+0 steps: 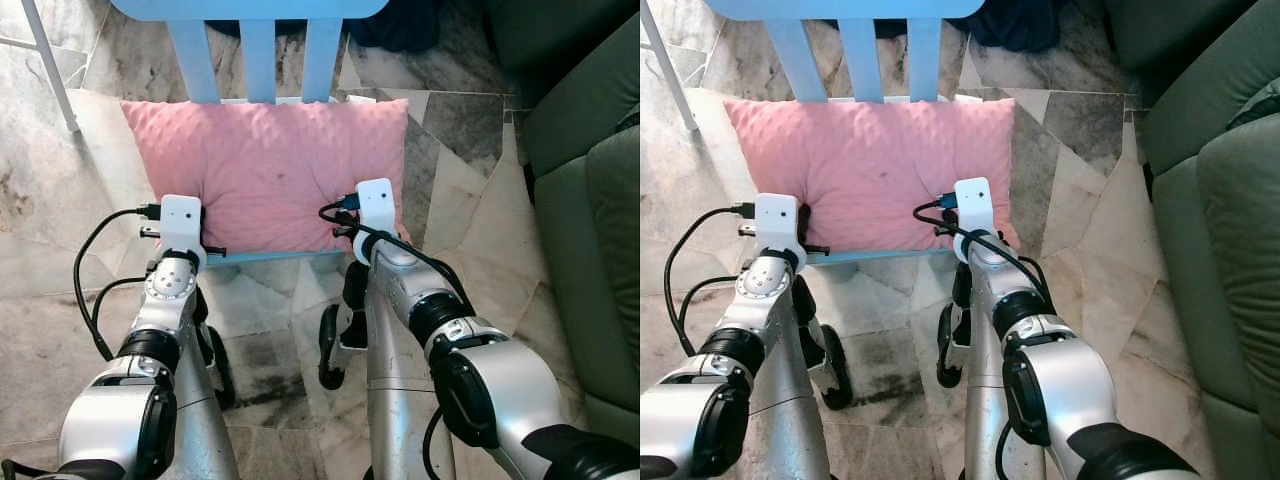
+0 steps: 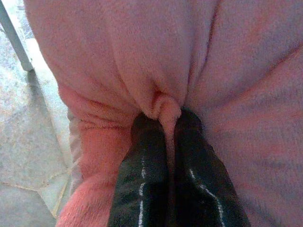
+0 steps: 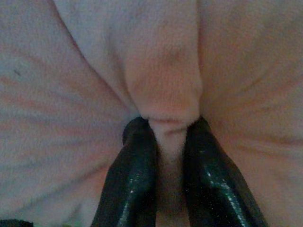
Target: Move the pillow to the sofa
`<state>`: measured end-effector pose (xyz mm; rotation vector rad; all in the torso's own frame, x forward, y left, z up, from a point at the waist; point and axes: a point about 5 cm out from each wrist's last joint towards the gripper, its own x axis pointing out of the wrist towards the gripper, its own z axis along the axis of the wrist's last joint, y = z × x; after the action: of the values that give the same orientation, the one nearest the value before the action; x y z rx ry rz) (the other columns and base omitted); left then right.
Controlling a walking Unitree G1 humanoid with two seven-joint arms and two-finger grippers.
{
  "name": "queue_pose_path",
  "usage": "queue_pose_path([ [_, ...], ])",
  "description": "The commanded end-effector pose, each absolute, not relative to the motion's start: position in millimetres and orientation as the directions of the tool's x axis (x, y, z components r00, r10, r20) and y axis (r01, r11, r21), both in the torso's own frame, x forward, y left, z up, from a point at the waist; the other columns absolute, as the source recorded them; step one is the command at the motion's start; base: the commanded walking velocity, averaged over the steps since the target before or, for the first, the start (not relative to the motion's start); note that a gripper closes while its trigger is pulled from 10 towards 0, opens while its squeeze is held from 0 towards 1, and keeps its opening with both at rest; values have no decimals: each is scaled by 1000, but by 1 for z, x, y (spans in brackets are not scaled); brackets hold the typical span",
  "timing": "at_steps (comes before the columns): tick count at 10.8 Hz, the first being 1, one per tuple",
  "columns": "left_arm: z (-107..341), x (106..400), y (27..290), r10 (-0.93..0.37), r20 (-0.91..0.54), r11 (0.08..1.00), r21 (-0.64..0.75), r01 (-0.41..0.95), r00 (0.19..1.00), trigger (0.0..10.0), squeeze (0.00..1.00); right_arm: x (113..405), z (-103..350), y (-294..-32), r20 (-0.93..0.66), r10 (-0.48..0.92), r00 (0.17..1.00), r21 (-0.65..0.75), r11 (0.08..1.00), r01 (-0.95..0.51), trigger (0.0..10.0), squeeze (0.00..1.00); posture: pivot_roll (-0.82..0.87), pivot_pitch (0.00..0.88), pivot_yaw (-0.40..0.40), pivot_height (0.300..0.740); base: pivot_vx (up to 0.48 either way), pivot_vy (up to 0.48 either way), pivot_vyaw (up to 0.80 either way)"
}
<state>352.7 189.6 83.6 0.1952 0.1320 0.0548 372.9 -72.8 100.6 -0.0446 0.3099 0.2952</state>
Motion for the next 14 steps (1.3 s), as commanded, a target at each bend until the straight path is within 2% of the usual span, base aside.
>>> queue_pose_path([
  [1,51,336,185,42,-269,983,184,9,962,0,0,360,75,-76,-409,284,867,8,952,-307,0,0,-14,522,-155,527,0,0,0],
  [2,54,339,186,50,-272,984,177,-1,961,0,0,361,77,-77,-405,284,869,1,951,-311,0,0,-15,509,-154,527,0,0,0],
  [4,66,348,187,71,-234,986,164,-33,970,0,0,367,86,-83,-369,311,876,-85,927,-365,0,0,-26,402,-152,527,0,0,0],
  [5,78,355,184,79,-190,986,158,-49,979,0,0,369,92,-86,-334,355,873,-258,857,-447,0,0,-32,334,-152,527,0,0,0],
  [7,99,362,183,103,-60,978,188,-90,993,0,0,367,94,-103,-292,395,871,-365,796,-483,0,0,-30,218,-142,527,0,0,0],
  [9,101,357,179,76,3,975,209,-75,997,0,0,366,96,-121,-207,355,912,-326,854,-406,0,0,-17,113,-124,527,0,0,0],
  [10,97,347,178,56,35,974,217,-62,998,0,0,361,97,-131,-129,316,940,-264,903,-340,0,0,-11,61,-105,527,0,0,0],
  [12,92,327,184,59,65,970,233,-73,996,0,0,343,94,-144,-19,251,968,-228,942,-248,0,0,-10,0,-85,527,0,0,0],
  [13,93,315,188,75,80,966,242,-93,994,0,0,327,89,-149,13,219,976,-215,953,-211,0,0,-2,0,-81,527,0,0,0],
  [14,94,299,188,47,95,970,234,-68,994,3490,0,307,85,-151,44,200,979,-207,960,-187,0,0,9,0,-79,527,0,0,0],
])
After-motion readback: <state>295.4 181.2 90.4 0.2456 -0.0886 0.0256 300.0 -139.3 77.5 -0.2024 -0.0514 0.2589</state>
